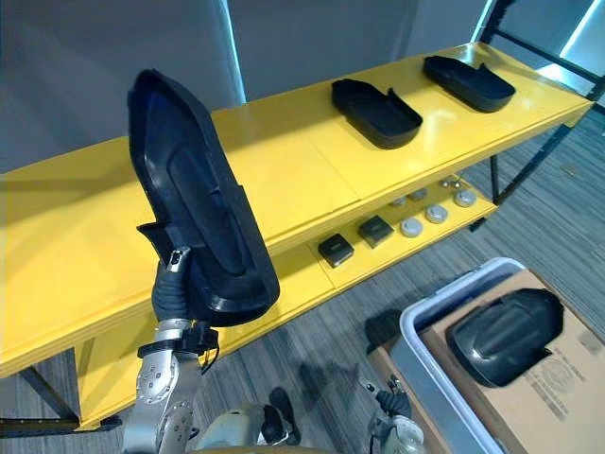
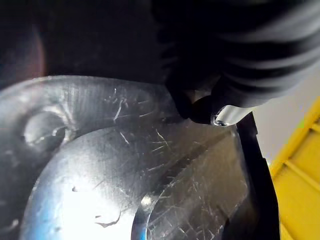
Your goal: Walk over and take plastic housings, then place them on the shelf
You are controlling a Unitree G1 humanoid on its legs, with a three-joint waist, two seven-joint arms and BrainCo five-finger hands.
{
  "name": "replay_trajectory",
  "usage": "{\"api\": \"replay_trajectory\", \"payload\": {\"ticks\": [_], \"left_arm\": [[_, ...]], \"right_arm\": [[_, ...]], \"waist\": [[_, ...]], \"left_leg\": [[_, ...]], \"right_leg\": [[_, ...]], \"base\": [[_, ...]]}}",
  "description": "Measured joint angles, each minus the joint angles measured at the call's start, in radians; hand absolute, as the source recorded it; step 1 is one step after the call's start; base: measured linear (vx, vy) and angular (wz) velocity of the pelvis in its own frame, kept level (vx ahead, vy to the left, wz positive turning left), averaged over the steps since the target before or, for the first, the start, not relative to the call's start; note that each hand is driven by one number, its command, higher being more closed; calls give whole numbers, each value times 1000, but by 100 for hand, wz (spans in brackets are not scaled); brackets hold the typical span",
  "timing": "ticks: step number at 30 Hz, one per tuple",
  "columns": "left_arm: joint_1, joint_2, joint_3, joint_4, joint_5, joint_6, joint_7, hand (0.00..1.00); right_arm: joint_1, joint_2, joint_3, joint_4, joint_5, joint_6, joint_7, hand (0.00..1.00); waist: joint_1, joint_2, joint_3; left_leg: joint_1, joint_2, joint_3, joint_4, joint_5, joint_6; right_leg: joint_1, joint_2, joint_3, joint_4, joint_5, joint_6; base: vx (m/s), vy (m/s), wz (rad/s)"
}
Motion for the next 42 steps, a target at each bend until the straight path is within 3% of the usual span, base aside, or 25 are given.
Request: {"api": "replay_trajectory", "payload": {"ticks": [3, 6, 8, 9, 12, 15, 17, 19, 22, 30, 36, 42], "left_arm": [[-3, 9, -8, 12, 0, 0, 2, 100], [-12, 8, -28, 20, 1, -1, 10, 100], [-12, 8, -32, 19, 1, -4, 11, 100], [5, 5, -23, 11, 1, -4, 16, 100], [37, 5, -5, -17, 0, -6, 24, 100], [36, -9, -6, -10, 0, -6, 24, 100], [31, -18, -7, 9, 0, -6, 24, 100], [14, -22, -9, 58, 1, -4, 25, 100], [-18, -23, -21, 113, 3, 1, 29, 100], [-148, -22, 4, 206, 94, 33, 97, 100], [-332, -9, 90, 375, 197, 85, 169, 100], [-482, 3, 148, 490, 201, 117, 243, 100]], "right_arm": [[2, 2, 29, 1, -6, 0, 0, 0], [21, 3, 37, -5, -12, 0, 0, 0], [33, 8, 46, -12, -22, -1, 1, 0], [37, 11, 65, -12, -28, 3, 4, 0], [40, 9, 74, -34, -36, 4, 6, 0], [44, 2, 71, -54, -36, -1, 9, 0], [43, 2, 70, -54, -36, -1, 9, 0], [43, 1, 52, -51, -36, -1, 10, 0], [43, -8, 30, -49, -36, -2, 10, 0], [45, -18, 23, -3, -36, -3, 14, 0], [52, -19, 10, 11, -45, -2, 19, 0], [52, -27, 3, 10, -56, -1, 20, 0]], "waist": [[-46, 1, 1], [-45, -2, -1], [-40, -17, -9], [-21, -37, -17], [-4, -52, -30], [-10, -49, -39], [-18, -45, -38], [-20, -43, -39], [-25, -39, -40], [-53, -36, -42], [-102, -30, -42], [-129, -20, -41]], "left_leg": [[38, -18, -53, 3, 8, 13], [80, -31, -105, 6, -1, 9], [89, -38, -117, 1, -22, 7], [105, -46, -130, 3, -42, -13], [104, -43, -160, 23, -60, -44], [73, -6, -212, 58, -67, -79], [73, 5, -235, 37, -49, -99], [86, 11, -252, -5, -20, -143], [118, 23, -258, -65, 4, -166], [140, 30, -244, -156, 54, -168], [130, 33, -240, -213, 92, -158], [124, 35, -218, -261, 125, -160]], "right_leg": [[-104, 79, 149, -73, -12, 22], [-161, 122, 260, -143, 6, 43], [-170, 121, 280, -151, 28, 66], [-168, 112, 276, -149, 46, 64], [-155, 117, 237, -149, 46, 61], [-121, 154, 177, -200, 94, 50], [-115, 166, 150, -208, 83, 32], [-115, 175, 135, -209, 73, 15], [-109, 189, 130, -210, 69, 5], [-113, 223, 157, -276, 99, -23], [-122, 252, 179, -360, 156, -24], [-147, 269, 207, -397, 190, -26]], "base": [[187, 37, 67], [154, -13, 78], [70, -66, 59], [99, -160, 39], [125, -201, 27], [138, -197, 39], [150, -203, 31], [192, -225, 17], [120, -127, 6], [14, -28, -9], [-64, -12, -10], [-56, -8, -15]]}}
